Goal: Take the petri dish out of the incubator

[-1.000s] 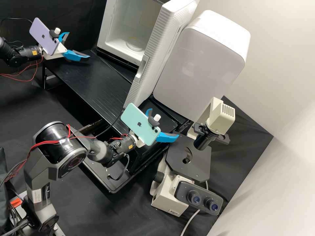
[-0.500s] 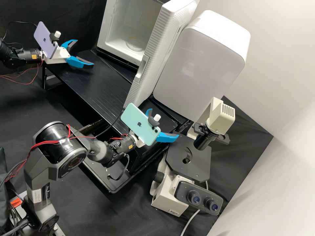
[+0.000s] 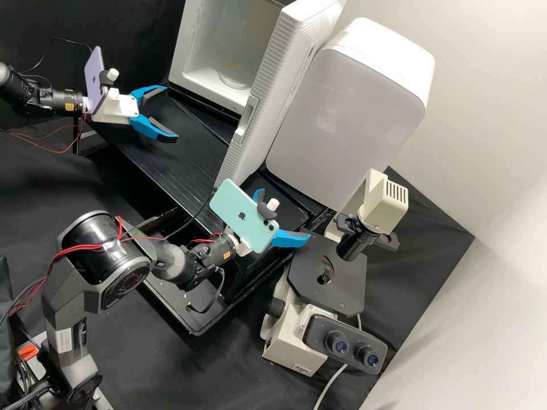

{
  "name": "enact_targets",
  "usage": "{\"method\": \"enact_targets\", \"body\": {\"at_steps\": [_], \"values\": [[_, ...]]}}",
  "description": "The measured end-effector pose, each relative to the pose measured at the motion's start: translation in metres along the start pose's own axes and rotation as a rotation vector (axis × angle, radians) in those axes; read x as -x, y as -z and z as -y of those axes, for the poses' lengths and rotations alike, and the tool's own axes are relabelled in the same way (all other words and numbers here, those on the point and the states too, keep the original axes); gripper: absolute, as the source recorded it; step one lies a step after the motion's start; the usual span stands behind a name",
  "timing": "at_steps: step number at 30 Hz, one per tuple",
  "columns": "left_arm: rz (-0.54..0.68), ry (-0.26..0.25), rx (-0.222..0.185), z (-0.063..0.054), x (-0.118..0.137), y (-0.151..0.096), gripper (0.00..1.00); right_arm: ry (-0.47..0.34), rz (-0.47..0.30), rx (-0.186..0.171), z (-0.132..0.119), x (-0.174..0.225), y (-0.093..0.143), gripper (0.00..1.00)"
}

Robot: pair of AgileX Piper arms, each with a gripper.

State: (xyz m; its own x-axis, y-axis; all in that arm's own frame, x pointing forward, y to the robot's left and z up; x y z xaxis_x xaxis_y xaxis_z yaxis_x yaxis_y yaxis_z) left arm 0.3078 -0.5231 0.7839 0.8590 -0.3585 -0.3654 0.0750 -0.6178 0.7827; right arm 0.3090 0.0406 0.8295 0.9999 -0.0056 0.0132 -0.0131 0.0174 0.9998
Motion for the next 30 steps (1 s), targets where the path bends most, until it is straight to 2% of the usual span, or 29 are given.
{"method": "enact_targets", "body": {"at_steps": [5, 14, 19, 26, 30], "values": [[0.044, -0.003, 0.03, -0.005, -0.013, -0.002, 1.0, 0.0, 0.0, 0.0, 0.0, 0.0, 0.0, 1.0], [0.054, 0.004, 0.014, -0.015, -0.044, 0.002, 1.0, 0.0, 0.0, 0.0, 0.0, 0.0, 0.0, 1.0], [-0.059, 0.001, 0.028, -0.021, -0.068, 0.02, 1.0, 0.0, 0.0, 0.0, 0.0, 0.0, 0.0, 1.0], [-0.185, 0.023, 0.05, -0.025, -0.095, 0.041, 1.0, 0.0, 0.0, 0.0, 0.0, 0.0, 0.0, 1.0], [-0.199, -0.009, 0.058, -0.035, -0.108, 0.047, 1.0, 0.0, 0.0, 0.0, 0.0, 0.0, 0.0, 1.0]]}}
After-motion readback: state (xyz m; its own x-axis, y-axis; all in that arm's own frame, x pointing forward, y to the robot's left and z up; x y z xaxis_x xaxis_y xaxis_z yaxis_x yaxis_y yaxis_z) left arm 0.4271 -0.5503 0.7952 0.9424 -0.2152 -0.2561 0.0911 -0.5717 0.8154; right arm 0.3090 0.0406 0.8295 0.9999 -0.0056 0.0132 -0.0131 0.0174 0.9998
